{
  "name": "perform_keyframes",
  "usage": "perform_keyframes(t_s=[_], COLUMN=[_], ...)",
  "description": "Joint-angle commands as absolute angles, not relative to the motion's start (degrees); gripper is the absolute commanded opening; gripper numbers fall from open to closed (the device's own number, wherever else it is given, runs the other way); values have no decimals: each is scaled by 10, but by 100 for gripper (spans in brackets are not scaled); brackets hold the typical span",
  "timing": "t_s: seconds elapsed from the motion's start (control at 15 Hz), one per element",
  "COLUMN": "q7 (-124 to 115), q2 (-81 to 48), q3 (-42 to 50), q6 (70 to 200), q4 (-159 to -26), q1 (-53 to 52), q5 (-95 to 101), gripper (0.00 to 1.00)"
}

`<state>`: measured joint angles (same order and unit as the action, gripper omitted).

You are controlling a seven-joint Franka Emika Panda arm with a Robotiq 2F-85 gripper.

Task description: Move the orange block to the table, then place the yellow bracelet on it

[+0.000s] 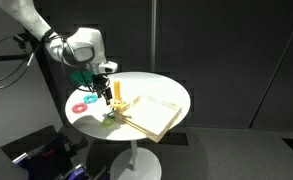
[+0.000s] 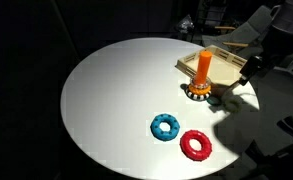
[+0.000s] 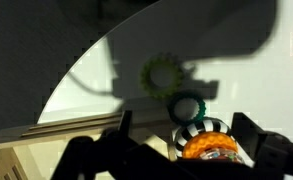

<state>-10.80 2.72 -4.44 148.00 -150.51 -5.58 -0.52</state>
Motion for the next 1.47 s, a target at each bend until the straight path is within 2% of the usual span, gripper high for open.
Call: perform_keyframes(t_s=[0.0, 0.4, 1.4], q7=[-107, -122, -199], q2=[26, 12, -126], q3=[-47, -47, 19], q6=[1479, 1498, 1675], q4=[-1506, -1521, -1535], q1=[-52, -49, -80], q5=[-6, 23, 148], gripper=[100, 100, 100])
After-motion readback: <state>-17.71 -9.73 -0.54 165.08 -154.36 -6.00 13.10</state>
